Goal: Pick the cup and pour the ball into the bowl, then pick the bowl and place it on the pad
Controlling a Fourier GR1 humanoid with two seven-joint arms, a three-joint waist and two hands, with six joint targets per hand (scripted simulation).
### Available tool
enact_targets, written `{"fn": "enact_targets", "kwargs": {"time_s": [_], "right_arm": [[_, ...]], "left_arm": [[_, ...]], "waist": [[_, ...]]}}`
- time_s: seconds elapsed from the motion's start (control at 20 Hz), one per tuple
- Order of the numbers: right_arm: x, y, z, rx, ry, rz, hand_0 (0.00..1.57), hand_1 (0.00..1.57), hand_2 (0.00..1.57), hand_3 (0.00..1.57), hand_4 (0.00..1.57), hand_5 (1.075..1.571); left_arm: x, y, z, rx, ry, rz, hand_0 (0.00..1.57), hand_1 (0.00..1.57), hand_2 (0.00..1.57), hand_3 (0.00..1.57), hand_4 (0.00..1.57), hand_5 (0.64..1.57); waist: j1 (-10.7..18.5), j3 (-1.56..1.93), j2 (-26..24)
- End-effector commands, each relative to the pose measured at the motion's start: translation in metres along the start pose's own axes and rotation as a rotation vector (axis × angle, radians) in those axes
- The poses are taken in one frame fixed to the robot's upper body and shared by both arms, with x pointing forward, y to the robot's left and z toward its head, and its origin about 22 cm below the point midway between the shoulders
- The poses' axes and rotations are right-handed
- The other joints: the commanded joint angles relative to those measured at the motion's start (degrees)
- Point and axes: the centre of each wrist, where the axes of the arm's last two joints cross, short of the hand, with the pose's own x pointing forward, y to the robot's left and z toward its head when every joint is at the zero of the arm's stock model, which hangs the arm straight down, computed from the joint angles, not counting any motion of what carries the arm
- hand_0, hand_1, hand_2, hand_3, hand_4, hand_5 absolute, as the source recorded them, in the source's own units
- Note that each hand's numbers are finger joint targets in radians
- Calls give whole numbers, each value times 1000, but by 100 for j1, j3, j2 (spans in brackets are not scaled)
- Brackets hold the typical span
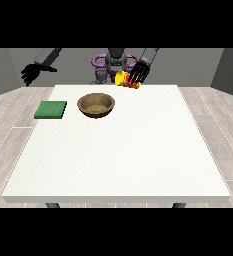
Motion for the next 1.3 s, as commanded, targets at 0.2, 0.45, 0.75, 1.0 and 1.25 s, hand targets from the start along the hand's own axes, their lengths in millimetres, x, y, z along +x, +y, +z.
{"fn": "enact_targets", "kwargs": {"time_s": [0.2, 0.45, 0.75, 1.0, 1.25], "right_arm": [[17, 9, -32, 59, -70, -14, 0, 0, 0, 0, 0, 1548], [22, 21, -42, 77, 13, 51, 0, 0, 0, 180, 0, 1534], [31, 74, -82, 79, -29, 20, 0, 0, 0, 273, 0, 1527], [26, 69, -77, 102, -56, 1, 0, 0, 0, 218, 0, 1527], [35, 78, -88, 102, -79, -12, 0, 0, 0, 190, 0, 1521]], "left_arm": [[61, -2, -17, 49, -86, -189, 822, 822, 1571, 1559, 881, 1571], [69, -1, -18, -11, -105, -306, 549, 549, 1571, 1571, 935, 1565], [103, -5, -9, 2, -182, -449, 373, 373, 1571, 1571, 899, 1570], [111, -14, 6, -26, -287, -555, 0, 0, 1571, 1571, 884, 1556], [111, -19, 4, -94, -365, -697, 0, 0, 1571, 1571, 1196, 1434]], "waist": [[-347, -1, 432], [-279, -6, 87], [-372, -5, 266], [-426, -3, 549], [-502, -5, 676]]}}
